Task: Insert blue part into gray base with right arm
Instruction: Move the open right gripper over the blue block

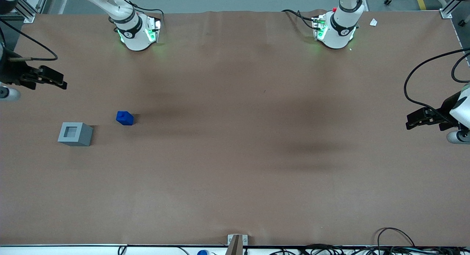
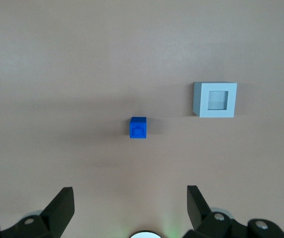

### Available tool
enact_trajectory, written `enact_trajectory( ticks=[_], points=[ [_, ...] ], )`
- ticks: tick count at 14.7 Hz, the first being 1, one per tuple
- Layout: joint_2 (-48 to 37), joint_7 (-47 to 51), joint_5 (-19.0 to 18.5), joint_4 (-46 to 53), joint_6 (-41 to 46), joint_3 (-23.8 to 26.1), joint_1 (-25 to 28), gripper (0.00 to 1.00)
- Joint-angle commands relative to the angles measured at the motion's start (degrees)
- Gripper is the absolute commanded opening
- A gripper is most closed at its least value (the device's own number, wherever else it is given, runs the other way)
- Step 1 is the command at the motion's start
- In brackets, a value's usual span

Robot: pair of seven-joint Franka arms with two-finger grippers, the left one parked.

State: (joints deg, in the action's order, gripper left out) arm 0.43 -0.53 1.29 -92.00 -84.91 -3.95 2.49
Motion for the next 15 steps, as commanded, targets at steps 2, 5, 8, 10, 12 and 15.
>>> enact_trajectory(
  ticks=[2, 5, 8, 10, 12, 15],
  points=[
    [-0.9, 0.1, 0.1, -6.5, -2.6, 0.4, 0.2, 1.0],
    [-1.7, 0.1, 0.1, -12.7, -6.0, 0.4, 0.1, 1.0],
    [-1.4, 0.7, 0.1, -16.4, -9.0, 0.4, 0.9, 1.0],
    [-1.4, 0.8, 0.2, -20.1, -12.5, 0.4, 1.0, 1.0],
    [-1.3, 0.8, 0.2, -23.3, -15.4, 0.4, 0.9, 1.0],
    [-1.1, 0.8, 0.4, -26.9, -19.5, 0.4, 0.7, 1.0]
  ],
)
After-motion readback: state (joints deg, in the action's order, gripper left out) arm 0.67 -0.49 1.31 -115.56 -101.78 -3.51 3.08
